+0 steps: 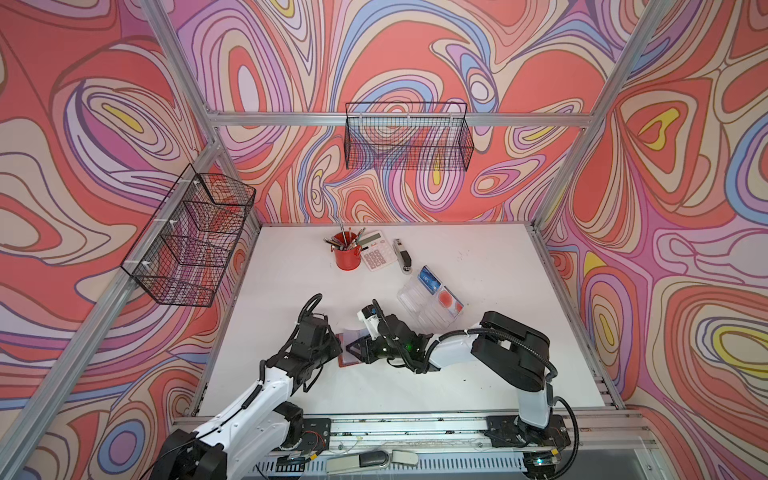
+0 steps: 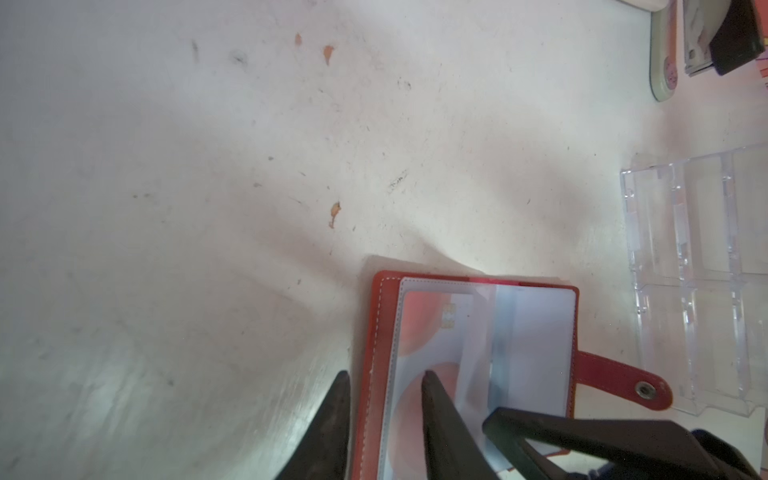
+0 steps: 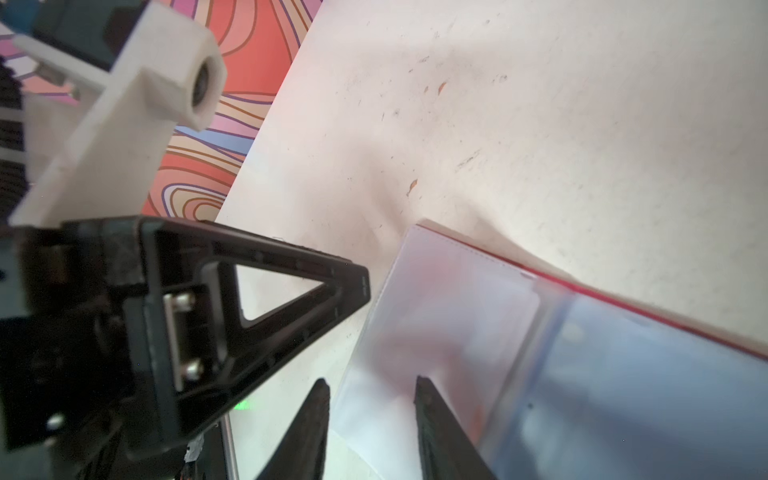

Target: Put the credit cards into the card holder

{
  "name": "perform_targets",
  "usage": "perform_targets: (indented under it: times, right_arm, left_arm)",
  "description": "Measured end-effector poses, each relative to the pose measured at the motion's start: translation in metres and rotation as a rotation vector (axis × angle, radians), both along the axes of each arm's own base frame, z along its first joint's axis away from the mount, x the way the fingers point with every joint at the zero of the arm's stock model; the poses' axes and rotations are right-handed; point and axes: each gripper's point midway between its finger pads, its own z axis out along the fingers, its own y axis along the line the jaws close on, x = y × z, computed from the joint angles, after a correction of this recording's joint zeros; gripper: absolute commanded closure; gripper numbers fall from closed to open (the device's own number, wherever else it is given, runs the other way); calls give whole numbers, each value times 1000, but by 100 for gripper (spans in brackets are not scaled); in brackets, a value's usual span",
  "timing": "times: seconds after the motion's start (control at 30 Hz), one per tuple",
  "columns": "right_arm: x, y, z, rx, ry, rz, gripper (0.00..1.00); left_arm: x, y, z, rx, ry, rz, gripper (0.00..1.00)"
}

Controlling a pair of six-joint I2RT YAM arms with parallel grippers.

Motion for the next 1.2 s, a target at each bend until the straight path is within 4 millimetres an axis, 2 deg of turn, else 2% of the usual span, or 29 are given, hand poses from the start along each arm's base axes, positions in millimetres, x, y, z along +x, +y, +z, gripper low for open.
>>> perform_targets:
  times: [0.2,0.37,0.6,0.7,0.77,0.87,0.97,1.0,1.03,1.1,1.17,1.2]
  right_arm:
    - [7,9,-2,-33,6,-4,63]
    - [12,16,-18,-98,23,0,63]
    - [25,23,-20,-175,-6,-12,62]
    - [28,18,-18,-213,-47,-10,54]
    - [27,7,-10,-242,-87,-12,50]
    - [28,-15,22,-262,-172,-43,49]
    - [40,-36,88,-215,-300,-140,45]
    - [45,-44,113,-188,-344,-188,44]
    - [50,-53,138,-159,-387,-236,42]
    - [59,-73,176,-110,-455,-313,40]
    - [66,-95,200,-91,-519,-373,39]
    - [68,-106,207,-92,-552,-402,36]
  left_arm:
    - [-11,17,20,25,-64,57,57]
    - [-18,26,31,33,-110,79,46]
    - [-25,27,24,47,-67,73,38]
    - [-27,28,21,56,-55,65,33]
    - [-29,30,22,72,-56,57,25]
    - [-28,31,31,90,-85,37,18]
    - [-27,33,48,99,-129,35,14]
    - [-27,34,54,96,-141,38,10]
    - [-27,34,57,93,-149,38,1]
    - [-28,33,62,85,-153,37,0]
    - [-29,33,62,87,-153,33,0]
    - [-29,34,62,94,-151,32,0]
